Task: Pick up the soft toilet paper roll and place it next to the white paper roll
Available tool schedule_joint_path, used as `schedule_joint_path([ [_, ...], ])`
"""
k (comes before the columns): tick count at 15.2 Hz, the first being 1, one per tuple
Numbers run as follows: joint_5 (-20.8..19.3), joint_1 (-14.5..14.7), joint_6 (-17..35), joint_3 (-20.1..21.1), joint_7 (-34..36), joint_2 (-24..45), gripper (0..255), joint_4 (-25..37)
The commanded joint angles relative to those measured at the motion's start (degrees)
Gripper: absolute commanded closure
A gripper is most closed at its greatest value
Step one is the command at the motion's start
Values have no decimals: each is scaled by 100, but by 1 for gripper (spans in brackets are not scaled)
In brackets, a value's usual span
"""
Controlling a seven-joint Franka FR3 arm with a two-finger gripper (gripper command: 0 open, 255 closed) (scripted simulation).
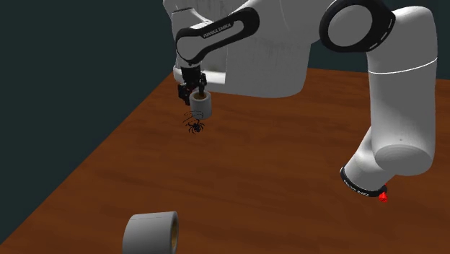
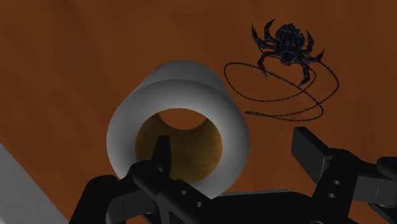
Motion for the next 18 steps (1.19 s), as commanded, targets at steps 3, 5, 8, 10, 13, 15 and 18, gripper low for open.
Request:
schedule_joint_path([
  [3,-16,-2,249,-11,7,108,0,-143],
  [5,-23,-1,350,-15,11,148,0,-203],
  [8,-24,-1,350,-15,11,150,0,-201],
  [10,-24,-1,350,-15,11,150,0,-201],
  [13,-24,-1,350,-15,11,150,0,-201],
  [15,-23,-2,349,-15,11,149,255,-202],
  [18,-24,-2,351,-15,11,149,255,-204],
])
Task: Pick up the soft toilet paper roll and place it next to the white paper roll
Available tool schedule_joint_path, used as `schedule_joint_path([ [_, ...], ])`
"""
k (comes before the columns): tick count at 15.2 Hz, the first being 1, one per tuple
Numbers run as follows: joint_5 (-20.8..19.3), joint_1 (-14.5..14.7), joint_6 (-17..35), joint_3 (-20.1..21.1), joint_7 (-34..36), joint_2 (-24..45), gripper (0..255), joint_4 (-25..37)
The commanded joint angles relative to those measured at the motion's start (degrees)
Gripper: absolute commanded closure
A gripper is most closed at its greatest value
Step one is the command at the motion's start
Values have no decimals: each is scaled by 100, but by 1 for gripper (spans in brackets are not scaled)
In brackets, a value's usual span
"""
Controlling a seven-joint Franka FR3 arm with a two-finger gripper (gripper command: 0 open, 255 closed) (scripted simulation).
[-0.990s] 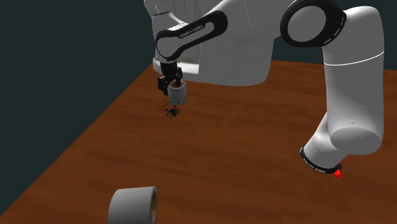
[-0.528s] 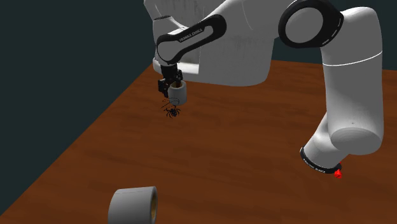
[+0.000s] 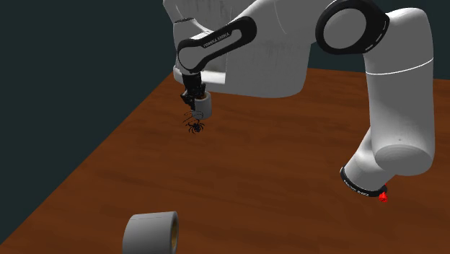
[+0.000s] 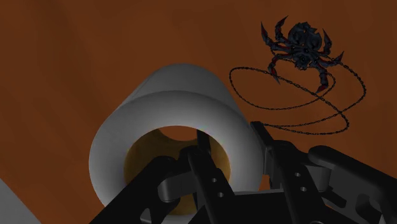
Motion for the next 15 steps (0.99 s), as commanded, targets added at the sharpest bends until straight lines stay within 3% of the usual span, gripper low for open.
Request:
schedule_joint_path([
  [1,-1,0,0,-1,0,2,255,-2],
  [5,-1,0,-2,-1,0,3,255,0],
  [15,40,-2,-651,21,-27,-238,255,411],
])
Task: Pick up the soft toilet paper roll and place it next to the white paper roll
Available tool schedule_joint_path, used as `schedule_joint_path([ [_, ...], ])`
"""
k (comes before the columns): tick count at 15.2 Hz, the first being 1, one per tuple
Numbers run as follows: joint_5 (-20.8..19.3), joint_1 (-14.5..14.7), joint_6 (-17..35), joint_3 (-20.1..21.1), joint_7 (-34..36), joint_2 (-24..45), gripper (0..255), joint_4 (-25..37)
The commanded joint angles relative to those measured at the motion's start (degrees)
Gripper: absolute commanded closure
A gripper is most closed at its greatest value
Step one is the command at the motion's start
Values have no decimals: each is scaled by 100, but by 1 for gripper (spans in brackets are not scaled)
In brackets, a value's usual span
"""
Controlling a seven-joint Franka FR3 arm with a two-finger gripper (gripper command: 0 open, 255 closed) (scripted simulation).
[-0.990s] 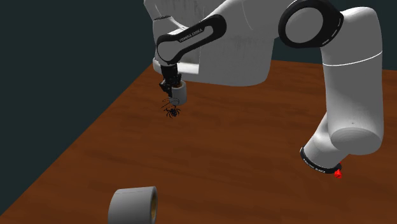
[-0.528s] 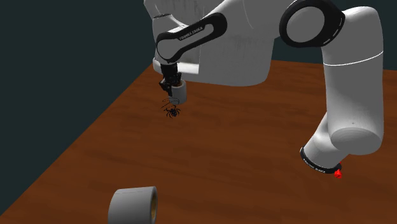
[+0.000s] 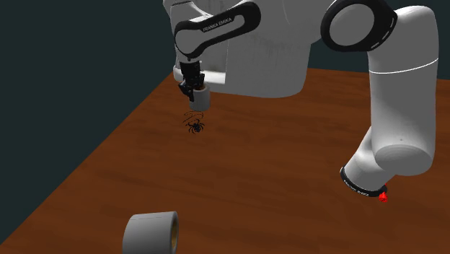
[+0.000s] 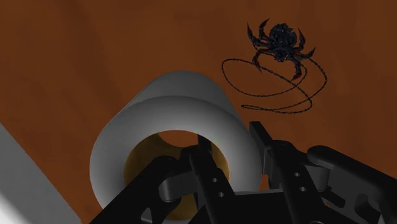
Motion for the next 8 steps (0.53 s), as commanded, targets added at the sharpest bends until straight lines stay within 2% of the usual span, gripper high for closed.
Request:
schedule_joint_path([
  [1,9,-6,-129,3,-10,-60,255,72],
  [8,27,2,-622,13,-25,-150,255,476],
])
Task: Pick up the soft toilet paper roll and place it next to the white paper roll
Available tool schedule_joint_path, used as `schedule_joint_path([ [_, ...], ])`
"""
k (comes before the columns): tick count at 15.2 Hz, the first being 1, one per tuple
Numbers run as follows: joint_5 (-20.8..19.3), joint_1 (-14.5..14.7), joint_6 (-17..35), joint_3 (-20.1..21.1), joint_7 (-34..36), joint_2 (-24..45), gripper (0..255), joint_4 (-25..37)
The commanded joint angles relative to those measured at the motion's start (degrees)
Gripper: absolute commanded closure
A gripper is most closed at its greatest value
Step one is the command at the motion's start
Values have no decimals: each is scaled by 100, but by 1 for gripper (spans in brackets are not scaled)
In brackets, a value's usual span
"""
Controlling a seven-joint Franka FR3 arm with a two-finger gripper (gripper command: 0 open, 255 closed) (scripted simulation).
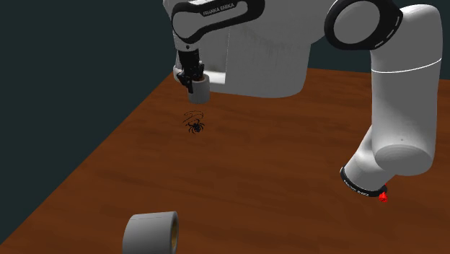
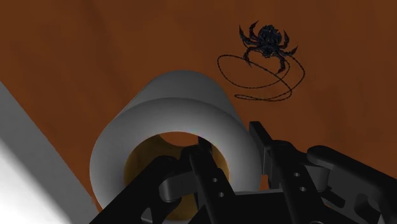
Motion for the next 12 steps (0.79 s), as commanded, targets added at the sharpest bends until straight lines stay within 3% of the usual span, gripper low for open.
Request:
schedule_joint_path([
  [1,5,-1,-147,2,-9,-29,255,121],
  [12,9,33,-1008,10,-23,-5,255,1006],
])
